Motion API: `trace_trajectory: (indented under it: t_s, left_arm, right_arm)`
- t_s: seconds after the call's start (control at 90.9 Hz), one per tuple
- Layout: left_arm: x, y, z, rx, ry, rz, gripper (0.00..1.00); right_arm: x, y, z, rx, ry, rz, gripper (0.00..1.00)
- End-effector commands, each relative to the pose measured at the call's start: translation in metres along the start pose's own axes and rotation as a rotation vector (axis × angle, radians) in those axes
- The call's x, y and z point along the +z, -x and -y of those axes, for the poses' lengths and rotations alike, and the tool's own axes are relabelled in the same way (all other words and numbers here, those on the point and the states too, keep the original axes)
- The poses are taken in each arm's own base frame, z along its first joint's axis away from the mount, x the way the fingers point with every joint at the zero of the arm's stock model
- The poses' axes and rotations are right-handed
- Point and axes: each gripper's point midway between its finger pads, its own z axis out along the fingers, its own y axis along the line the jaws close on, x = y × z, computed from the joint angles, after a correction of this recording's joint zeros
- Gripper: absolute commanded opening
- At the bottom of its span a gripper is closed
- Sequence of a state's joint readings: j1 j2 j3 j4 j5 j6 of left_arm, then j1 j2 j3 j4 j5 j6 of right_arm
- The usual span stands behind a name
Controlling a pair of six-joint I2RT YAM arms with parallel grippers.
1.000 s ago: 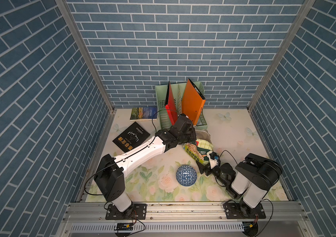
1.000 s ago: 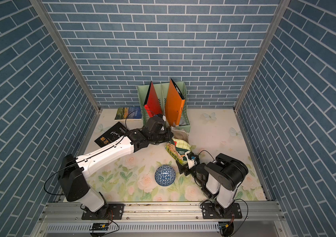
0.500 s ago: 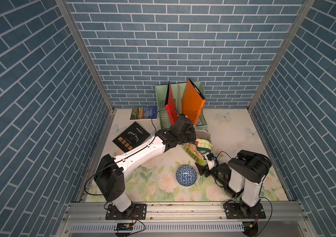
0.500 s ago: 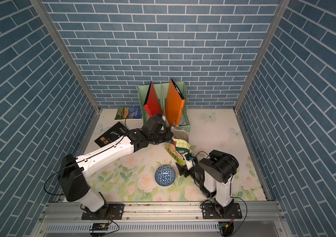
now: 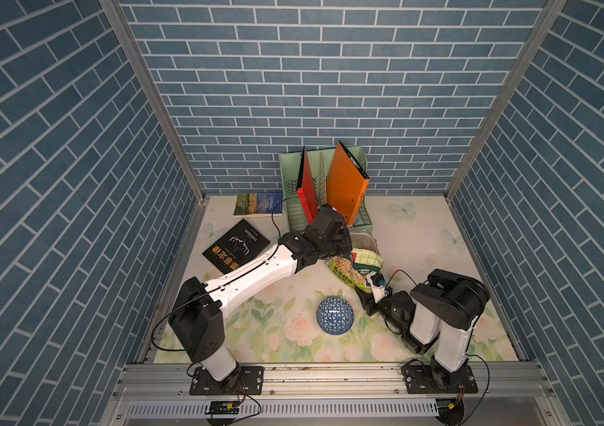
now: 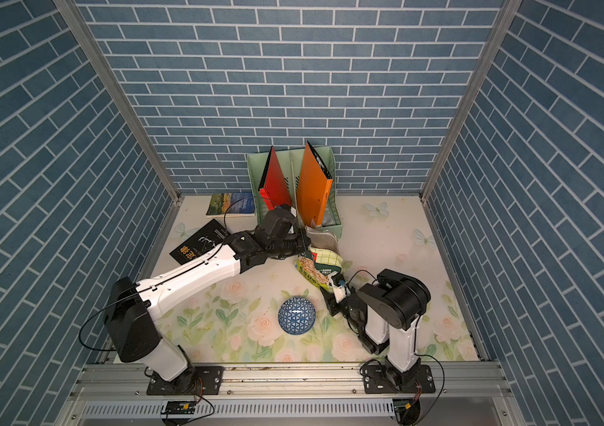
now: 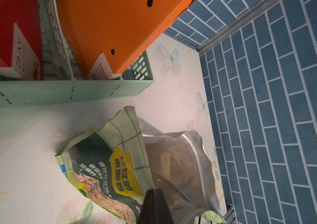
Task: Pour the oats into the breakfast bowl
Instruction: Pick up the oats bag from the center of the board.
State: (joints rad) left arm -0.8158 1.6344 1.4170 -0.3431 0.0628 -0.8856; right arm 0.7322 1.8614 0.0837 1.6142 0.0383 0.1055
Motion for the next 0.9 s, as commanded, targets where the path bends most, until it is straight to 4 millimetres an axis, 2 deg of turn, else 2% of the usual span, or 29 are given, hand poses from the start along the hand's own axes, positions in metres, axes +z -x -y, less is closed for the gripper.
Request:
trace_trajectory:
  t_s: [0.0, 0.044, 0.121, 0.286, 0.396, 0.484, 0.649, 0.748, 0.891]
  left_arm:
    - [-0.012, 0.018, 0.011, 0.017, -0.02, 0.053, 0.0]
    - [-0.015, 0.02, 0.011, 0.024, -0.016, 0.06, 0.0]
    - [-0.018, 0.023, 0.012, 0.037, -0.011, 0.066, 0.0]
    - [-0.025, 0.028, 0.014, 0.05, -0.019, 0.073, 0.0]
    - [-0.032, 0.033, 0.017, 0.056, -0.037, 0.089, 0.1]
    - [-0.04, 0.038, 0.02, 0.06, -0.05, 0.106, 0.19]
    - [-0.05, 0.044, 0.017, 0.065, -0.056, 0.125, 0.28]
    - [-0.06, 0.047, 0.014, 0.072, -0.056, 0.146, 0.34]
    - [-0.075, 0.053, 0.002, 0.084, -0.019, 0.192, 0.39]
  right_arm:
    - [-0.001, 0.05, -0.004, 0.019, 0.018, 0.168, 0.3]
    - [0.002, 0.046, -0.001, 0.018, -0.001, 0.132, 0.17]
    - [0.008, 0.042, 0.0, 0.012, -0.018, 0.072, 0.0]
    - [0.005, 0.043, 0.004, -0.044, -0.068, 0.024, 0.0]
    - [0.006, 0.045, 0.003, -0.097, -0.097, -0.025, 0.0]
    - [0.006, 0.054, 0.004, -0.13, -0.13, -0.037, 0.0]
    - [-0.009, 0.068, 0.009, -0.13, -0.159, -0.011, 0.0]
    - [-0.017, 0.078, 0.019, -0.106, -0.224, -0.018, 0.0]
    - [-0.023, 0.094, 0.02, -0.131, -0.233, -0.023, 0.0]
